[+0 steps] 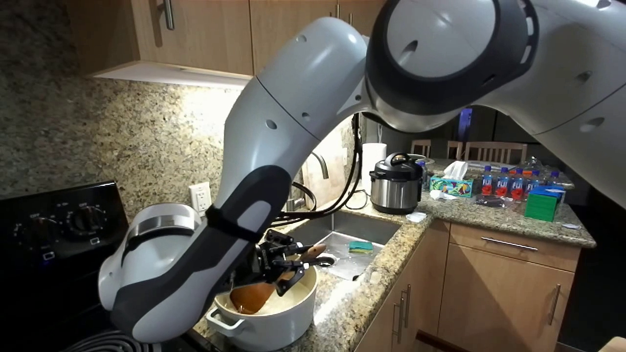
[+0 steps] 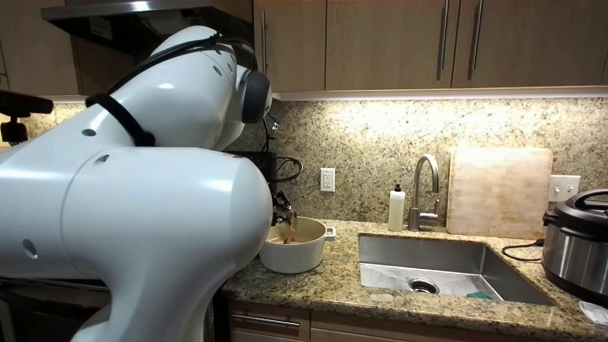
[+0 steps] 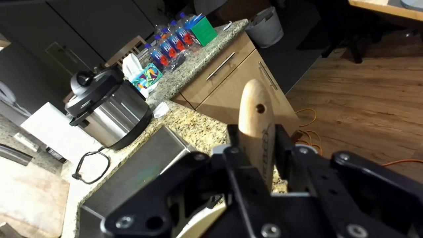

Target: Use the wooden spoon to stir in the pot

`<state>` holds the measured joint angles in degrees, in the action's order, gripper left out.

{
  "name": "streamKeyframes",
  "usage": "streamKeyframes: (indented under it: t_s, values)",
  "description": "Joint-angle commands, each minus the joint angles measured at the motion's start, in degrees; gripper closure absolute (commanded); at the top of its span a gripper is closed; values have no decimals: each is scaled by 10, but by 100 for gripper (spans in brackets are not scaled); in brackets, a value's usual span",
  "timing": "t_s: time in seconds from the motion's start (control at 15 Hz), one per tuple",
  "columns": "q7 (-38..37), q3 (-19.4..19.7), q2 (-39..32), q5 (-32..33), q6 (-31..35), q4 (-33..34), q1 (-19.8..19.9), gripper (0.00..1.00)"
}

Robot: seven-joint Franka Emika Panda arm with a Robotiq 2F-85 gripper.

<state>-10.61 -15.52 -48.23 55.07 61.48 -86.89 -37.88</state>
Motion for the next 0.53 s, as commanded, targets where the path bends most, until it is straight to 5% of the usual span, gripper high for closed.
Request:
streamKeyframes:
  t_s: [0.0, 0.47]
  values:
    - [51, -2, 8, 26, -14, -26, -10, 91]
    - [79, -11, 88, 39, -3, -154, 26, 91]
